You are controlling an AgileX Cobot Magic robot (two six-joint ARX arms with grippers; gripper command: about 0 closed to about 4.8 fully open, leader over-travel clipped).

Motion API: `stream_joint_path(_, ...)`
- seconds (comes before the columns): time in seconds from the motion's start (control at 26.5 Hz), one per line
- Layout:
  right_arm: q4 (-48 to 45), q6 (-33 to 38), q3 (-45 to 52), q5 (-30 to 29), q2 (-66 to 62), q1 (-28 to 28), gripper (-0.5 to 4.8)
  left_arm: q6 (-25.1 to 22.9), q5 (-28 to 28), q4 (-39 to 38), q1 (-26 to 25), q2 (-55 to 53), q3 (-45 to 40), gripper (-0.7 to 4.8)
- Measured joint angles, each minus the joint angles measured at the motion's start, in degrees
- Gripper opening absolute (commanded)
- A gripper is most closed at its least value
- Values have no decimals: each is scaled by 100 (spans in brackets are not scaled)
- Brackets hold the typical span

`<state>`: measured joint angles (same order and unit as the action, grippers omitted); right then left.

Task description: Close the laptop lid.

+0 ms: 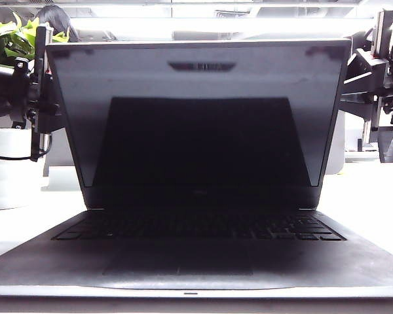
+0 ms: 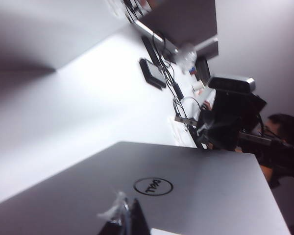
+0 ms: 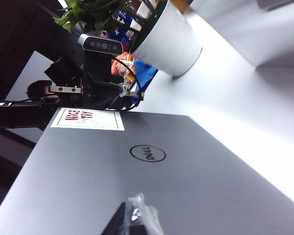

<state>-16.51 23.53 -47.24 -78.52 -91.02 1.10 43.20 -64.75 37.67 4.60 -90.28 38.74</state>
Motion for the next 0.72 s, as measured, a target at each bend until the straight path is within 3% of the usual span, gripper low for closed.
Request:
stream_joint_path(0.49,2262,-1340,0,-55,0,-26,-1,-39,-363,-1191,22,22,35,-5)
stream_joint_path(0.6,2771,-1714,0,46,2,-98,-1,-280,-398,-1690,24,22,33,-5)
stream_joint_path(0.72,3220,-2000,0,251,0,-181,-1,-962,-404,-2715,39,22,35,-5)
